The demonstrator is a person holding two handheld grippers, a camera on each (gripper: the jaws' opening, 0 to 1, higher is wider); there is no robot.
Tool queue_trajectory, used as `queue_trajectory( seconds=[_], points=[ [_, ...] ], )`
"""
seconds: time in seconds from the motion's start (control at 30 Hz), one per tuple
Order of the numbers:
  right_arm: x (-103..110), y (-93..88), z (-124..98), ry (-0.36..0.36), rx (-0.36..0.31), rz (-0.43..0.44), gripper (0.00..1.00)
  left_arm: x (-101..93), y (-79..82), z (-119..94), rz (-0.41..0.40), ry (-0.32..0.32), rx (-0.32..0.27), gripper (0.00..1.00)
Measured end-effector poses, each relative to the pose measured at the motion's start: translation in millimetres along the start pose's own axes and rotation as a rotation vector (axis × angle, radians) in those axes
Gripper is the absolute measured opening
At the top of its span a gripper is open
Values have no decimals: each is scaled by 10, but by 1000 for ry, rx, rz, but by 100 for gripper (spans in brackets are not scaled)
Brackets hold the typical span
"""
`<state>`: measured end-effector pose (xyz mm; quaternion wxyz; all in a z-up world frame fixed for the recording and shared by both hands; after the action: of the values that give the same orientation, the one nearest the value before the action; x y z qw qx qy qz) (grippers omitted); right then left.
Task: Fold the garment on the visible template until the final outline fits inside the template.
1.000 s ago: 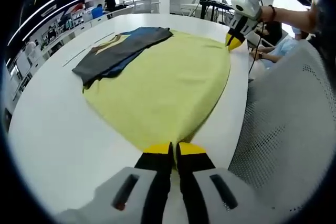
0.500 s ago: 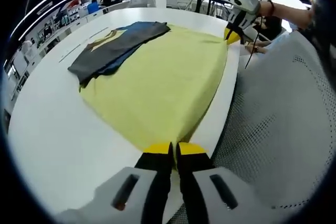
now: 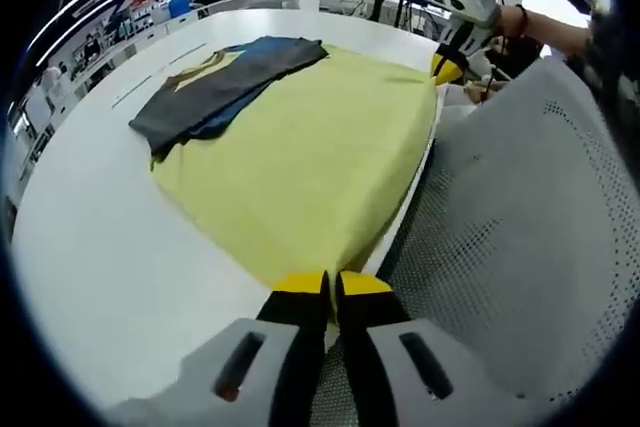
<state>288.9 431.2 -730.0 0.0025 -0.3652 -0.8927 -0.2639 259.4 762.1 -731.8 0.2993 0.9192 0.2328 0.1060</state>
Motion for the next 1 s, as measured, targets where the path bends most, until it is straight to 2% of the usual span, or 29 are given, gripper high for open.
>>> queue_trajectory(
  seconds=[0.4, 0.6, 0.73, 1.0],
  points=[
    [109, -52, -76, 9, -17, 53, 0, -71, 5, -90, 8, -11, 6, 0],
    [169, -71, -136, 20, -7, 47, 0, -145, 4, -147, 15, -33, 15, 0],
    [138, -5, -178, 1, -25, 46, 0, -95, 82, -221, 18, -9, -4, 0],
    [24, 267, -306, -61, -94, 20, 0, 63, 225, -306, 44, 38, -36, 0]
  ],
)
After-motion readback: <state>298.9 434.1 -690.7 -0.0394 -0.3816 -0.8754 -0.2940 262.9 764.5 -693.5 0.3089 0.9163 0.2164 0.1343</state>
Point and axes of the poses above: the point that each gripper's makers call its tool centre point, and the gripper's own axes: z roughly forward along the fingers, x roughly to its left, y roughly out of its top, the point moved 4 cm from there along -z, roughly backward along the fingers, and after that the axes turned 12 degrees about z, right-handed, at the moved point
